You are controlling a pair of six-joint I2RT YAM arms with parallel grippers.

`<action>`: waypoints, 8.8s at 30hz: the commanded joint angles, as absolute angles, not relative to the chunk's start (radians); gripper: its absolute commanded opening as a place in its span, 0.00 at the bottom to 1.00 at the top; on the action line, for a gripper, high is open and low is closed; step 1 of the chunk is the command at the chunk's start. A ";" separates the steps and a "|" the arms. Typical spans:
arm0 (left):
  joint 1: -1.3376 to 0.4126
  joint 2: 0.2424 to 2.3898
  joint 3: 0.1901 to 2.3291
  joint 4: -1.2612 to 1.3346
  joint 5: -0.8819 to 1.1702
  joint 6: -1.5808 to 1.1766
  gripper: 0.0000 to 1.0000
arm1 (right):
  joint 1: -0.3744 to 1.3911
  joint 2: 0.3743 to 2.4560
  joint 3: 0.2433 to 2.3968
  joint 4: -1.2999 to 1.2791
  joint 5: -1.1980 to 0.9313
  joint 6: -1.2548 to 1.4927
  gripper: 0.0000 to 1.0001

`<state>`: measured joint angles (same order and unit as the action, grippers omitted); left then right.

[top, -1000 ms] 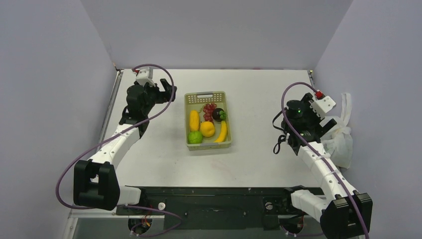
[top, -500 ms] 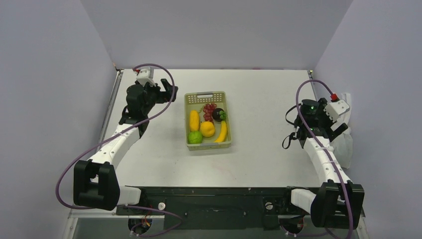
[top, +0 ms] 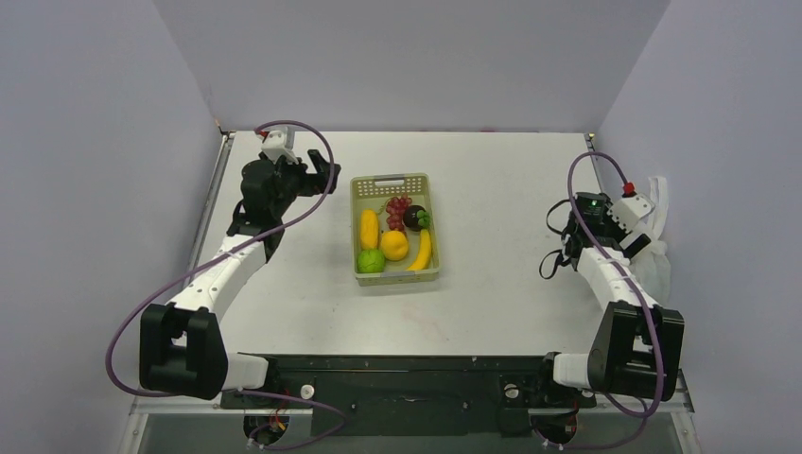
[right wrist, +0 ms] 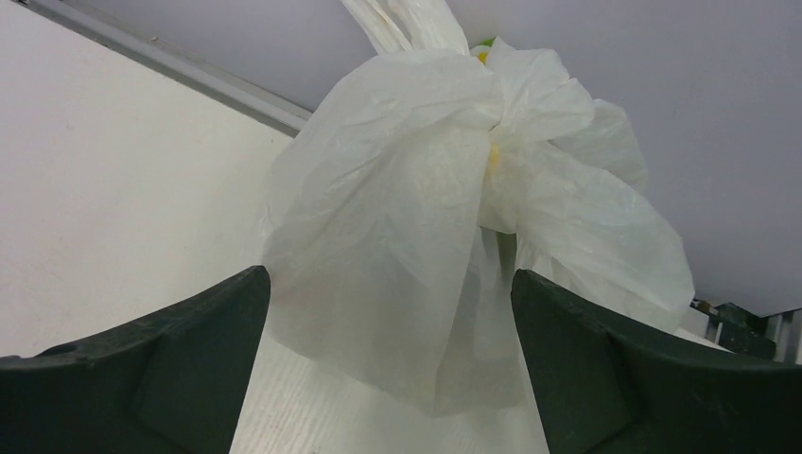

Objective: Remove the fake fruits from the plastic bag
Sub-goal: Move the plastic bag to the center of the board, then untie the plastic bag at the center of the board.

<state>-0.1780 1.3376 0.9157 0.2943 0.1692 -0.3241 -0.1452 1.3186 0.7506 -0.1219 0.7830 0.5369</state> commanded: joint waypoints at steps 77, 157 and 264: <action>-0.586 1.410 1.051 0.186 0.150 -0.285 0.84 | 0.415 0.914 0.434 -0.100 0.103 0.552 0.79; -0.990 2.055 1.536 0.131 0.071 -0.615 0.00 | 0.065 0.863 0.861 -0.657 0.105 0.536 0.78; -0.934 2.078 1.847 -0.218 0.221 -0.376 0.49 | 0.084 1.063 0.819 -0.510 -0.167 0.483 0.00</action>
